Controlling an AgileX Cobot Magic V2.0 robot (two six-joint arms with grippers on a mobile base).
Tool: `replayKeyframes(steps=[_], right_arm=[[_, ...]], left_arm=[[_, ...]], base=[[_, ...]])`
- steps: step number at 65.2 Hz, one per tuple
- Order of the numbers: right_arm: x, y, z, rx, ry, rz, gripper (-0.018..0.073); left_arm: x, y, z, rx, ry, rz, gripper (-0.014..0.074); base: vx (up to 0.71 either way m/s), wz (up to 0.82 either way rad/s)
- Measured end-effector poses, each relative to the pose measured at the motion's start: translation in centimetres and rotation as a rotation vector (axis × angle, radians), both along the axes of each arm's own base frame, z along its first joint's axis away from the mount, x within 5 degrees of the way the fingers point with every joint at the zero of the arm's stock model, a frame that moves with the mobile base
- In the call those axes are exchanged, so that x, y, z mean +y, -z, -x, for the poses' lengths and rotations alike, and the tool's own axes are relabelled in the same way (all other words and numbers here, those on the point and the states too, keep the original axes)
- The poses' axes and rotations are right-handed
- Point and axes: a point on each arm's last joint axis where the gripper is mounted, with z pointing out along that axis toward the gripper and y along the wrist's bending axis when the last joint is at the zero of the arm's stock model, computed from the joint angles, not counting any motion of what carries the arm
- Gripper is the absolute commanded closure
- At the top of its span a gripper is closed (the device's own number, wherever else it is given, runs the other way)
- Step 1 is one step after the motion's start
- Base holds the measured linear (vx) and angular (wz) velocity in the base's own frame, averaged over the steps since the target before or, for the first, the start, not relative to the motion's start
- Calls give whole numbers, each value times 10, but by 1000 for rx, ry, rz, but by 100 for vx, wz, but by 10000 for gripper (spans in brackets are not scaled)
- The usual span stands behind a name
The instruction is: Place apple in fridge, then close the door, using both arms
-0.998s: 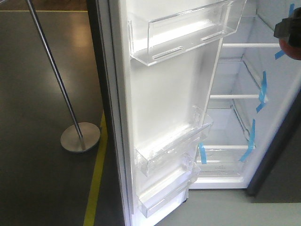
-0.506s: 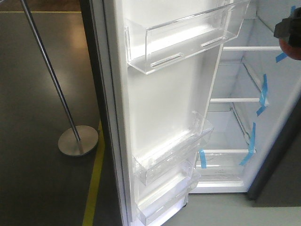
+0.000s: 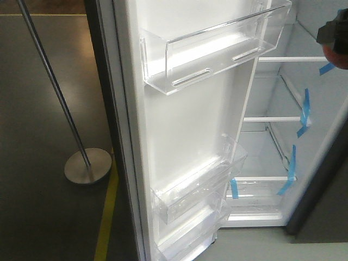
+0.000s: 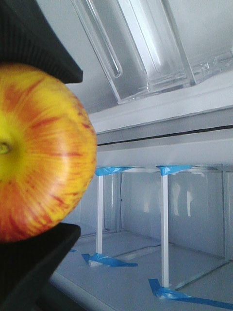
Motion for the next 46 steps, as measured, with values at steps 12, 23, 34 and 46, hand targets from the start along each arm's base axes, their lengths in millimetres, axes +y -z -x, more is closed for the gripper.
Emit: replayKeyframes(steps=[12,23,34,46], right_arm=[[0,0,0,0,0,0,331],[0,0,0,0,0,0,331],[0,0,0,0,0,0,331],[0,0,0,0,0,0,331]], left_arm=[[0,0,0,0,0,0,603],[0,0,0,0,0,0,603],[0,0,0,0,0,0,603],[0,0,0,0,0,0,603]], base=[[4,-2],[4,-3],[3,-3],[1,-3]])
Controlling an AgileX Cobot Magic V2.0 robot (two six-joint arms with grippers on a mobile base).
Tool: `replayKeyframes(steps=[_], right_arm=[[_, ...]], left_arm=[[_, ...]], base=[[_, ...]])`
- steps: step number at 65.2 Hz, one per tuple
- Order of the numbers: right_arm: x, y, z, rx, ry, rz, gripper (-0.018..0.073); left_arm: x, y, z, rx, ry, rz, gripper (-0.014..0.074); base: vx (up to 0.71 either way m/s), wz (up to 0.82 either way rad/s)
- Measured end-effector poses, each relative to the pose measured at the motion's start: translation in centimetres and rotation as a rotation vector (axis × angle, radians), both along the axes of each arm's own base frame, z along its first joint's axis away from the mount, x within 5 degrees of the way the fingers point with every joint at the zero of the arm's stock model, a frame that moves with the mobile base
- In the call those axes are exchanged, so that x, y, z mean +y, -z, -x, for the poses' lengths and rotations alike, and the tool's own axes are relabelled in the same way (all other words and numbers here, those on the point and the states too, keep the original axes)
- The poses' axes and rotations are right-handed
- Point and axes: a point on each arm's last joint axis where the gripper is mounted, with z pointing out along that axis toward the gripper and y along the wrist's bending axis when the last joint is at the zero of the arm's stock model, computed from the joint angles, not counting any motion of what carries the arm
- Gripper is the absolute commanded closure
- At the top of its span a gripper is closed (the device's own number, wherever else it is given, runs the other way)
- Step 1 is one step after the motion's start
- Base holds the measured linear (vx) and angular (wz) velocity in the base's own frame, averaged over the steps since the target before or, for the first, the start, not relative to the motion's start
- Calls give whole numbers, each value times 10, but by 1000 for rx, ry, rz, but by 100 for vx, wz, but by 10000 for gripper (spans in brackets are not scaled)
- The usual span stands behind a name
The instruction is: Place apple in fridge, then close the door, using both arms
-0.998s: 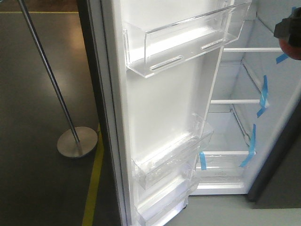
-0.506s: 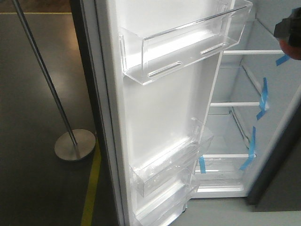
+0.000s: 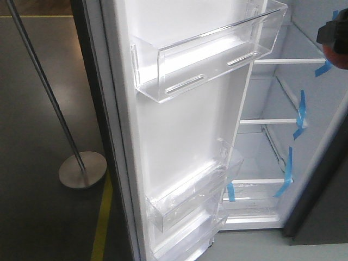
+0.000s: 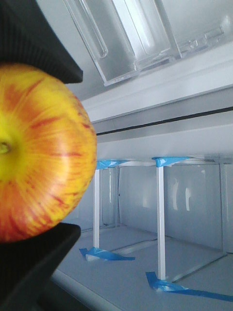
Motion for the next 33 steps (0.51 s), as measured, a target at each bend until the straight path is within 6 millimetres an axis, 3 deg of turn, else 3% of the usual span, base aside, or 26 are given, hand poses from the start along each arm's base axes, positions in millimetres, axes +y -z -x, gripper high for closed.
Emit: replayKeyframes(steps=[33], right_arm=[[0,0,0,1,0,0,331]], left_arm=[[0,0,0,0,0,0,603]], base=[[0,0]])
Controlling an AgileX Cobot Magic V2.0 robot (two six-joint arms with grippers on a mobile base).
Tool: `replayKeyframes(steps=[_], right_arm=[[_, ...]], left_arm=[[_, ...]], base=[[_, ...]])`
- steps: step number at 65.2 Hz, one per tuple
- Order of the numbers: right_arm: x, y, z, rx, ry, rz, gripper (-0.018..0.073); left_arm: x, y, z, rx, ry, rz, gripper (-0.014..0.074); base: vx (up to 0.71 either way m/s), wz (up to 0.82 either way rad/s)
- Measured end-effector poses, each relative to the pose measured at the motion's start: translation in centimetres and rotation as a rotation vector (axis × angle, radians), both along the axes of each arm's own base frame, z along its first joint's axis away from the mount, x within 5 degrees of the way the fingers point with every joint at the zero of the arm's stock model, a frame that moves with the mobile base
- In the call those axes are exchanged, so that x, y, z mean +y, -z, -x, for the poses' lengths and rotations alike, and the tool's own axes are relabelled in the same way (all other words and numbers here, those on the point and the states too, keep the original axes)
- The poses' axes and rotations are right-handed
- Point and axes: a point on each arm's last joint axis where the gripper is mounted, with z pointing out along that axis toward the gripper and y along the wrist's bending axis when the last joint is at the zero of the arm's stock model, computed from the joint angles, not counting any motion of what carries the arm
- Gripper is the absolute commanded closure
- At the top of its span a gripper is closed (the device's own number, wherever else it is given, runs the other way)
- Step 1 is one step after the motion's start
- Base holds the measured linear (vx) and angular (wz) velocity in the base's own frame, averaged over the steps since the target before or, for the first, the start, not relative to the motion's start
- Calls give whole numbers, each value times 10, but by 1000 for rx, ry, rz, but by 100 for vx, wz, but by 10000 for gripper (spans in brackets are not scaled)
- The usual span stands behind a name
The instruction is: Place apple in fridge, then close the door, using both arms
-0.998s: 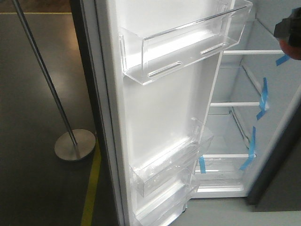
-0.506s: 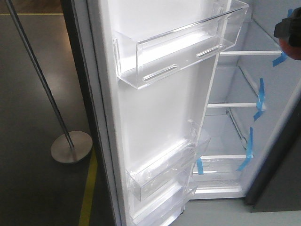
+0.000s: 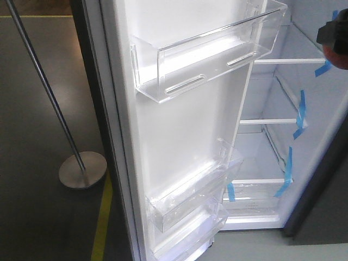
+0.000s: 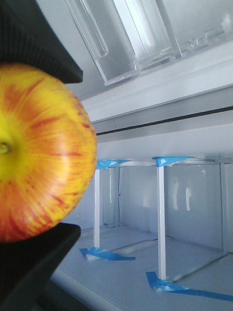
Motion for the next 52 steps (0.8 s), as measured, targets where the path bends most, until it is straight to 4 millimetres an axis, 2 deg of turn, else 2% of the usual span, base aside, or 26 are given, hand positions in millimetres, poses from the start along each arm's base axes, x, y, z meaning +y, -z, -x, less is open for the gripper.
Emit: replayKeyframes(steps=[52], right_arm=[[0,0,0,1,0,0,331]], left_arm=[[0,0,0,0,0,0,603]], base=[[0,0]])
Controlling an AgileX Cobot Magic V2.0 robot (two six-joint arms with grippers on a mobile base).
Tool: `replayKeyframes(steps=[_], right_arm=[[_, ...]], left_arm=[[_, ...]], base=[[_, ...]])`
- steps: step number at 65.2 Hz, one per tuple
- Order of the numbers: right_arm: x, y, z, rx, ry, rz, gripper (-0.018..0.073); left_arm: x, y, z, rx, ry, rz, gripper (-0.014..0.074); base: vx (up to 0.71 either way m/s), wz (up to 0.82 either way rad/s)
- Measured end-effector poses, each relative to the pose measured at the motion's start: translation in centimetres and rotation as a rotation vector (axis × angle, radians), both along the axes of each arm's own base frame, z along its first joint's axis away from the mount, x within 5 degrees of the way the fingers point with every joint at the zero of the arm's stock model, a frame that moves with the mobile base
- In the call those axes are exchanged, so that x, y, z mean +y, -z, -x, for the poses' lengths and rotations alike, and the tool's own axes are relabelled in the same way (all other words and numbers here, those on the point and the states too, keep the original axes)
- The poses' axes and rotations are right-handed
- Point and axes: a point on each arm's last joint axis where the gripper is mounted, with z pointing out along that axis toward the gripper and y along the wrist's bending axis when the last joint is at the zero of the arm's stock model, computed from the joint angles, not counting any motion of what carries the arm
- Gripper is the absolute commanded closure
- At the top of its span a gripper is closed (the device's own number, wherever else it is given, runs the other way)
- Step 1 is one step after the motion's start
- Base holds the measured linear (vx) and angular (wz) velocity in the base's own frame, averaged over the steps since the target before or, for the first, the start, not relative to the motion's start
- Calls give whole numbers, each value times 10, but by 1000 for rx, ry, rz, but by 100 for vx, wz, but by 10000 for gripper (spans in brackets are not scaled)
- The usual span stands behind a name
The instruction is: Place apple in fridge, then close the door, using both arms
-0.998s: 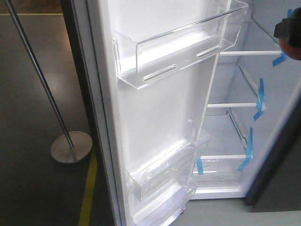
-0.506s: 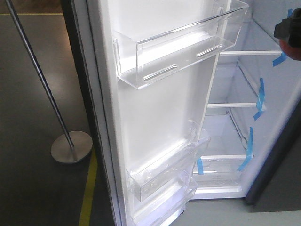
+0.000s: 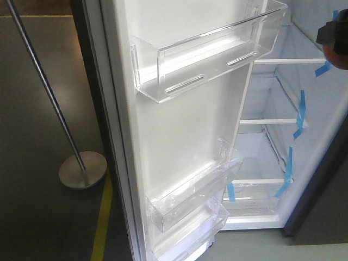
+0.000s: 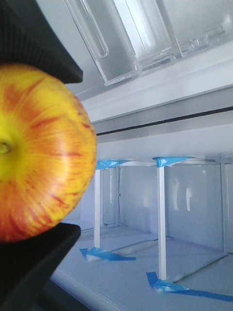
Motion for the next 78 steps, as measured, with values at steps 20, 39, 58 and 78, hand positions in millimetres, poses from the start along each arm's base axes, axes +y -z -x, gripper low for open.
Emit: replayKeyframes(steps=[20,39,58,78], right_arm=[[0,0,0,0,0,0,331],[0,0,0,0,0,0,331],[5,-15,-1,-94,-34,-50,331],[34,-102,-1,-481,-391,-83,331]], left_arm=[[0,0,0,0,0,0,603],[0,0,0,0,0,0,603],[0,0,0,0,0,0,603],[0,0,0,0,0,0,603]], base=[[0,0],[0,0],[0,0],[0,0]])
